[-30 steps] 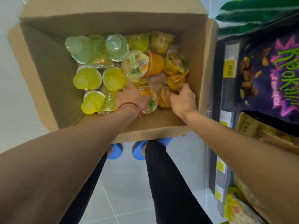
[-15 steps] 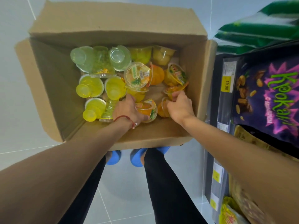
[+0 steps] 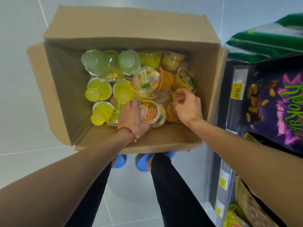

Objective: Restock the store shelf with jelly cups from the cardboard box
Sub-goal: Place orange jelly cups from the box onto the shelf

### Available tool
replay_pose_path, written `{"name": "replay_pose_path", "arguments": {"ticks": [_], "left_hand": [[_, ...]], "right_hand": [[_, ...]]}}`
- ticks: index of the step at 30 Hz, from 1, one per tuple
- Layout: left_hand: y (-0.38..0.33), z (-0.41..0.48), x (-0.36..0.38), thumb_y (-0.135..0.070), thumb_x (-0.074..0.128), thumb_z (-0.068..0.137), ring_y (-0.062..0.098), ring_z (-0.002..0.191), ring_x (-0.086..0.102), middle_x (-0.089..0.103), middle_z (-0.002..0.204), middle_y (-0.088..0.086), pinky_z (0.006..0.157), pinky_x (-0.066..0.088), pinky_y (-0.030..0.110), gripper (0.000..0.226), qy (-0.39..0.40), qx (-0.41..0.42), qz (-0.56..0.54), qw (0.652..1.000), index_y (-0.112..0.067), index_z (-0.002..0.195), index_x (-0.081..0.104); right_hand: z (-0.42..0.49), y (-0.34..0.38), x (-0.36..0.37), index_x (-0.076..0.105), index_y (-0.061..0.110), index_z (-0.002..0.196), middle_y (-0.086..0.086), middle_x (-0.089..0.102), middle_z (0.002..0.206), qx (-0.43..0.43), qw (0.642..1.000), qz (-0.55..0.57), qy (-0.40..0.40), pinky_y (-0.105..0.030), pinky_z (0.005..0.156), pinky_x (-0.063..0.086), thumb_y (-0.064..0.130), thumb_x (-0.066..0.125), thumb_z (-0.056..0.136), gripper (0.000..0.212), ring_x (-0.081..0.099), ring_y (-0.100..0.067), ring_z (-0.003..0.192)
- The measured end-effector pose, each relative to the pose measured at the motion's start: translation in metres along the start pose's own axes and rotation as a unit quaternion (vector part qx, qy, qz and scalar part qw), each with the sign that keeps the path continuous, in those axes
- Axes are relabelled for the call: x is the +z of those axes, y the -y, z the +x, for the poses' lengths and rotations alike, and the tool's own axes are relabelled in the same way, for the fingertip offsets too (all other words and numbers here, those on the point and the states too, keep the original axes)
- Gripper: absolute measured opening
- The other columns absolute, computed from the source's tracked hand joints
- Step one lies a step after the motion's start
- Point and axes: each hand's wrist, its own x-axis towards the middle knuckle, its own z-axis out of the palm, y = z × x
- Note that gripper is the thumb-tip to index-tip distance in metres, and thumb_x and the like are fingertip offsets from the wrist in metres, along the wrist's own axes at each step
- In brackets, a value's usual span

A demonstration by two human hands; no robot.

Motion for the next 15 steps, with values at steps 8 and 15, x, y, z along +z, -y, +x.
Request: {"name": "replay_pose_path", "arguments": {"ticks": [8, 15], "left_hand": [[0.006, -0.012, -0.016, -0.046, 0.086, 0.062, 0.022, 0.122, 0.044, 0.048, 0.132, 0.000, 0.099, 0.041, 0.033, 0.100, -0.077, 0.030, -0.011, 0.997, -0.022, 0.142, 0.031], [0.022, -0.033, -0.055, -0.043, 0.088, 0.061, 0.021, 0.120, 0.051, 0.043, 0.138, -0.002, 0.088, 0.044, 0.031, 0.100, -0.088, -0.017, -0.050, 0.995, -0.022, 0.141, 0.030]], "right_hand": [[-0.011, 0.001, 0.009, 0.053, 0.028, 0.141, 0.002, 0.066, 0.115, -0.004, 0.999, -0.038, 0.029, -0.043, 0.101, 0.053, -0.003, 0.063, 0.086, 0.063, 0.063, -0.021, 0.115], [-0.031, -0.008, 0.000, 0.056, 0.022, 0.125, -0.006, 0.061, 0.129, 0.026, 0.996, -0.067, 0.053, -0.043, 0.101, 0.051, -0.009, 0.063, 0.085, 0.051, 0.059, -0.027, 0.119]]}}
